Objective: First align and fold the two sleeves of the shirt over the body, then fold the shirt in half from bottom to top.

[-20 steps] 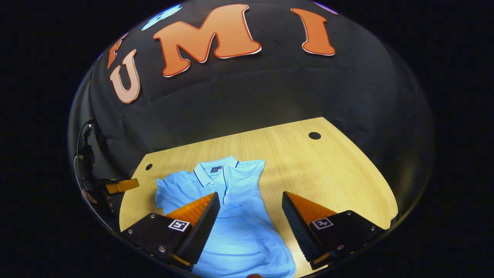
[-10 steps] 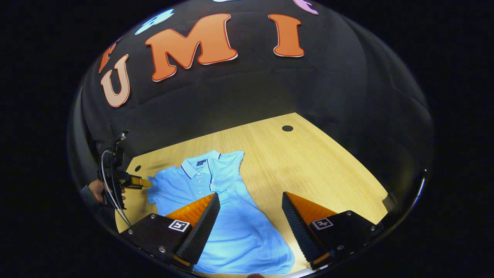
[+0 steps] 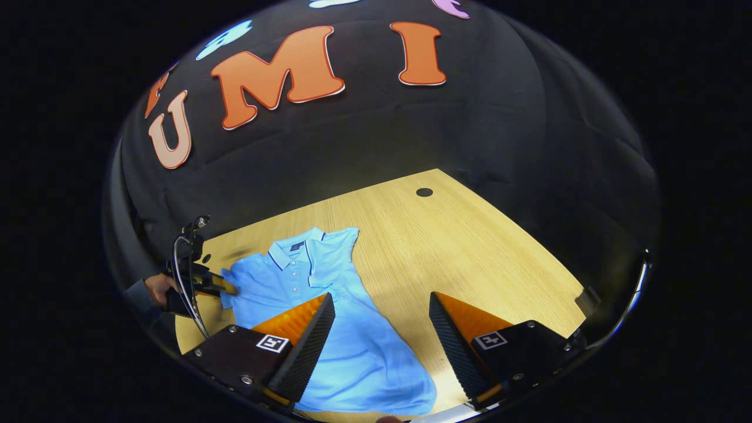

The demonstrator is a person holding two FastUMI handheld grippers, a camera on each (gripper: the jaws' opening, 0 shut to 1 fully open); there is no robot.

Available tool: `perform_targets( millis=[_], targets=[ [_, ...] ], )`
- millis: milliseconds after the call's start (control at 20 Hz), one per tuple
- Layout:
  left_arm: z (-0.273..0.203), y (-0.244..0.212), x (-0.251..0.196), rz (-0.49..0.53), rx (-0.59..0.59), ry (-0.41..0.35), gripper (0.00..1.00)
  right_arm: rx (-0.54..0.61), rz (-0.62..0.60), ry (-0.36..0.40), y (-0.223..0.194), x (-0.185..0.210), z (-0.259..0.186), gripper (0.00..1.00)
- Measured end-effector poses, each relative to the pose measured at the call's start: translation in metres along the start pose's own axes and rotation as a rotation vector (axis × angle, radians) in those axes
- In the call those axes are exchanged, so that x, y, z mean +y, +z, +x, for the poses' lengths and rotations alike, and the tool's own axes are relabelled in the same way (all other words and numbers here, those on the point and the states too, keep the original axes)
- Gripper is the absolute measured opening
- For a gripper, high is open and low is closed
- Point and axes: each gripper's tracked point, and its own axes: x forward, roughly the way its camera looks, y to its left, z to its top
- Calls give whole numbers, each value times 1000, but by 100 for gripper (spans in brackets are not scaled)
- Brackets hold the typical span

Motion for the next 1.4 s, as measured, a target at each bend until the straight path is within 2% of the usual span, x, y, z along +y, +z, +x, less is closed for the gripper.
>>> perform_targets(
  millis=[100, 200, 250, 450, 700, 1150, 1300, 1350, 1400],
  targets=[
    [0, 3, -9, 6, -17, -31, 65, 4, 6, 8, -1, -3, -1, 98],
    [-2, 0, -14, 11, -5, -38, 12, 10, 7, 13, -4, -6, -1, 98],
    [-5, 4, -20, 8, -16, -59, 10, 12, 7, 11, -5, -9, -1, 98],
    [-28, 29, -39, 66, -116, -82, 8, 14, 14, 17, -11, -19, -9, 99],
    [-50, 45, -72, 150, -178, -111, 8, 44, -8, 14, -27, -27, -16, 99],
    [-52, 55, -158, 329, -196, -215, 9, 85, -4, -45, -59, -36, -37, 99],
    [-56, 47, -190, 358, -185, -305, 18, 108, 8, -66, -75, -33, -46, 99],
    [-60, 44, -197, 361, -187, -334, 29, 117, 9, -69, -80, -33, -48, 99],
    [-61, 41, -198, 366, -193, -341, 44, 125, 6, -69, -85, -33, -49, 99]
  ],
)
